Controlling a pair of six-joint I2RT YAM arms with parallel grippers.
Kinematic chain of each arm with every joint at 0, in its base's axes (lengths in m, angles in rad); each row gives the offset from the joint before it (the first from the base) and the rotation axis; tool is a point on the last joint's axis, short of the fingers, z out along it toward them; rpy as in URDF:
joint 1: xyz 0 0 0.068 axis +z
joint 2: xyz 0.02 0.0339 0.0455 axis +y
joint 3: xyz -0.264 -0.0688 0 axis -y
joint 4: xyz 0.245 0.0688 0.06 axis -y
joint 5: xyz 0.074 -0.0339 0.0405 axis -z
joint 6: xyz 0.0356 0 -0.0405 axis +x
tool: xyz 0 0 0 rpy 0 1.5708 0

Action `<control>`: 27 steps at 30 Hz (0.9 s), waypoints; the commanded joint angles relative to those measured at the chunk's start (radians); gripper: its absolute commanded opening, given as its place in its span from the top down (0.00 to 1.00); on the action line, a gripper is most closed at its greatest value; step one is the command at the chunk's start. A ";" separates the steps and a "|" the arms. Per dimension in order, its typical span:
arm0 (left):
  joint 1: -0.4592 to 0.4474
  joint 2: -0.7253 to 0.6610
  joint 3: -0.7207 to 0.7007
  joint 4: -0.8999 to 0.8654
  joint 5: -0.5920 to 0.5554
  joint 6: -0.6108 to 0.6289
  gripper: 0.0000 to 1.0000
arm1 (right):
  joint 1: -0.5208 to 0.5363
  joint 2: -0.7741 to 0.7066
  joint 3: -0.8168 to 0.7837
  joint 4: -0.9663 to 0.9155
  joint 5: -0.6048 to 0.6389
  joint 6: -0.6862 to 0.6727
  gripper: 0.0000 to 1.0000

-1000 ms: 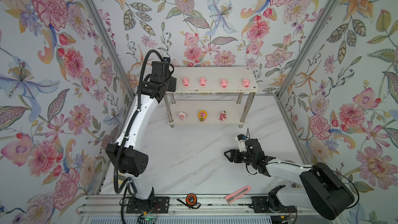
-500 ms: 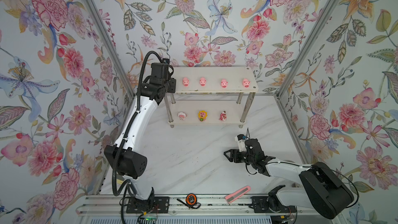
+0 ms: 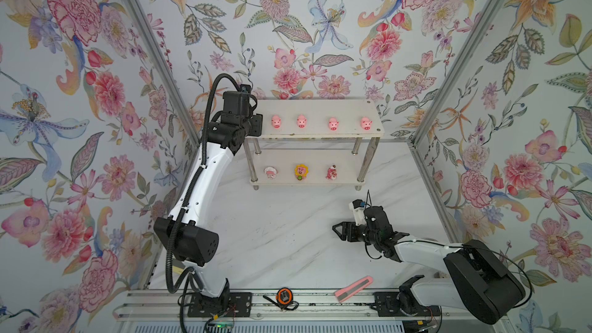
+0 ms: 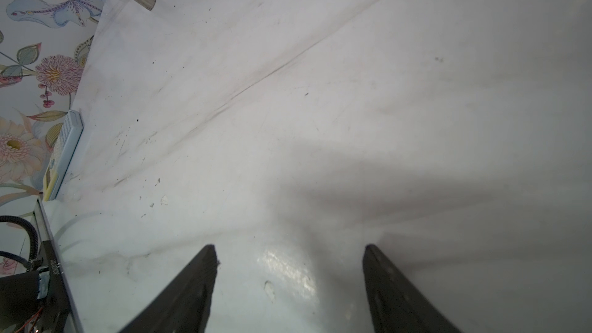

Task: Organize plastic toys on shelves
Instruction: Place the plastic toy on the shelf.

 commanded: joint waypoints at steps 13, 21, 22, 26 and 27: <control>0.014 0.031 0.114 -0.050 0.032 0.006 0.26 | 0.014 0.025 -0.008 -0.054 0.002 0.011 0.25; 0.012 0.086 0.131 -0.063 0.037 0.007 0.26 | 0.014 0.033 -0.007 -0.054 0.000 0.011 0.25; 0.014 0.091 0.131 -0.064 0.038 0.006 0.28 | 0.014 0.034 -0.006 -0.053 0.002 0.010 0.25; 0.013 0.109 0.131 -0.063 0.034 0.002 0.34 | 0.014 0.038 -0.005 -0.054 0.003 0.009 0.25; 0.013 0.111 0.131 -0.063 0.031 0.001 0.36 | 0.014 0.039 -0.004 -0.053 0.004 0.009 0.26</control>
